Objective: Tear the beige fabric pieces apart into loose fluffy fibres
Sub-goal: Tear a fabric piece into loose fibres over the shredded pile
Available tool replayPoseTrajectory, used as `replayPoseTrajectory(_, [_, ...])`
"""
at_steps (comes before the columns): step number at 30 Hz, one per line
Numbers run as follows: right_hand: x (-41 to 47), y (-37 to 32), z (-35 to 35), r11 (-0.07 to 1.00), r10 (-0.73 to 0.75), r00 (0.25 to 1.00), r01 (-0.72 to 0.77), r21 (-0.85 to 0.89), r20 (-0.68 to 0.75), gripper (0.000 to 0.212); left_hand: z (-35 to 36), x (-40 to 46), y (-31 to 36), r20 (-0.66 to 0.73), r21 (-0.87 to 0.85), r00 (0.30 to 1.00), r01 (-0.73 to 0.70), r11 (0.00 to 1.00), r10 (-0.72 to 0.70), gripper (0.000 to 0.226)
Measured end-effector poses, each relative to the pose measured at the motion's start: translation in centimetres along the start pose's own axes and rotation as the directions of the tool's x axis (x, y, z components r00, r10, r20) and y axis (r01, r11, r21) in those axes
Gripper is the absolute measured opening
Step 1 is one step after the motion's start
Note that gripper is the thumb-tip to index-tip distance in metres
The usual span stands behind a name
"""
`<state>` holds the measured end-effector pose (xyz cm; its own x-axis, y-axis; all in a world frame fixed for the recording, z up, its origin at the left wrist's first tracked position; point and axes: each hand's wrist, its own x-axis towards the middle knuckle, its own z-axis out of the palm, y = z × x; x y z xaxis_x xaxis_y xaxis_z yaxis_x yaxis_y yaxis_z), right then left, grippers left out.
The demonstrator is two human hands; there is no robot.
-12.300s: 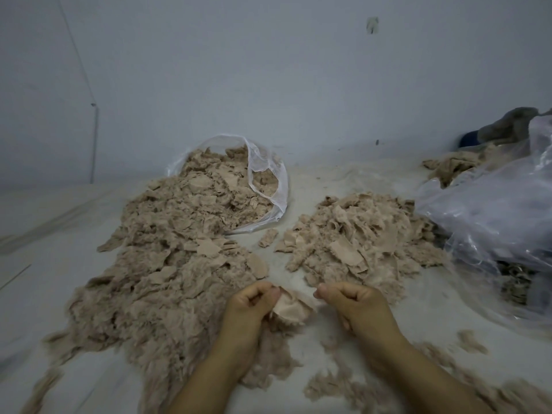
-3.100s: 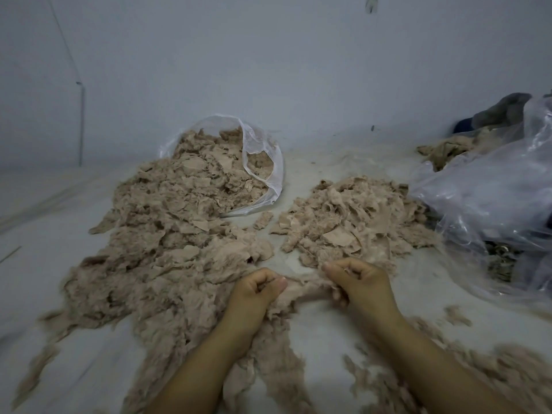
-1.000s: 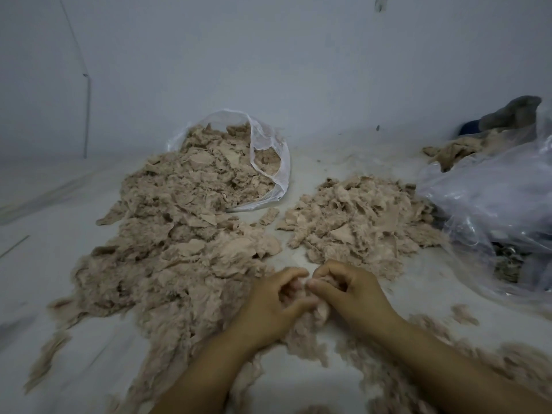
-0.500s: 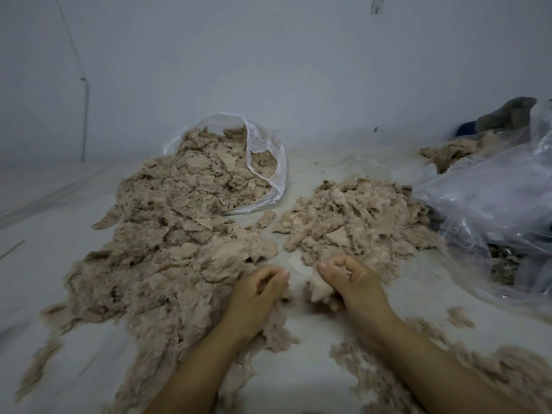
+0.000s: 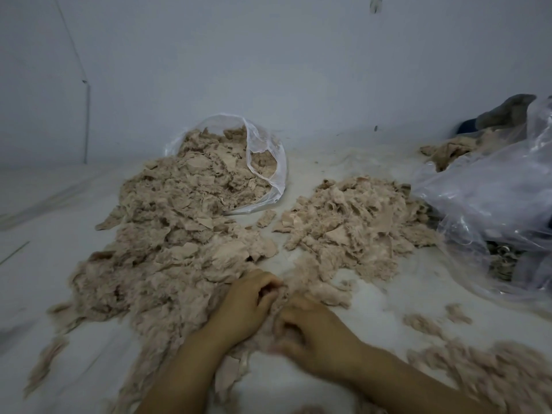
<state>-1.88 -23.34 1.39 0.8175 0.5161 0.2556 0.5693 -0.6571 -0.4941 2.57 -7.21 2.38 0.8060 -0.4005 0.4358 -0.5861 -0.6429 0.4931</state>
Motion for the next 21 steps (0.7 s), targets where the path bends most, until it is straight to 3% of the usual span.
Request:
replayPoseTrajectory(2, [0.2,0.4,-0.2,0.986,0.092,0.987,-0.072,0.149,-0.135,0.017,-0.3,0.0,0.3,-0.001,-0.155,0.998,0.061,0.986,-0.062,0.012])
replayPoseTrajectory(4, [0.1,1.0,-0.7,0.916,0.291,0.932,-0.206,0.343,-0.217,0.022,-0.9,-0.1,0.5,0.069,-0.339,0.994,0.106,0.935,-0.088,0.020])
replayPoseTrajectory(7, [0.0,1.5,-1.3,0.755,0.464,0.864,-0.271,0.596,-0.195,0.024,-1.0,-0.2,0.6,0.163,-0.279,0.987,0.062,0.958,-0.016,0.022])
replayPoseTrajectory(9, [0.0,1.4,-1.5,0.693,0.483,0.861,-0.265,0.670,-0.159,0.026,-0.7,-0.1,0.7,0.142,-0.320,0.987,0.117,0.940,-0.074,0.019])
replayPoseTrajectory(13, [0.0,0.9,-1.3,0.783,0.373,0.914,-0.217,0.583,-0.160,0.021,-0.5,-0.1,0.7,0.171,-0.447,0.976,0.198,0.872,-0.134,0.016])
replayPoseTrajectory(15, [0.1,0.9,-1.4,0.764,0.401,0.894,-0.208,0.611,-0.198,0.026,-0.6,-0.1,0.7,0.180,-0.446,0.973,0.212,0.869,-0.145,0.022])
replayPoseTrajectory(18, [-0.1,1.2,-2.4,0.611,0.502,0.840,-0.175,0.772,-0.206,0.043,-1.3,0.1,0.0,0.104,-0.425,0.968,0.252,0.869,-0.230,0.031])
replayPoseTrajectory(21, [-0.5,1.1,-3.1,0.392,0.515,0.852,-0.133,0.910,-0.097,0.031,-2.3,-0.1,0.2,0.116,-0.536,0.967,0.254,0.805,-0.228,0.028])
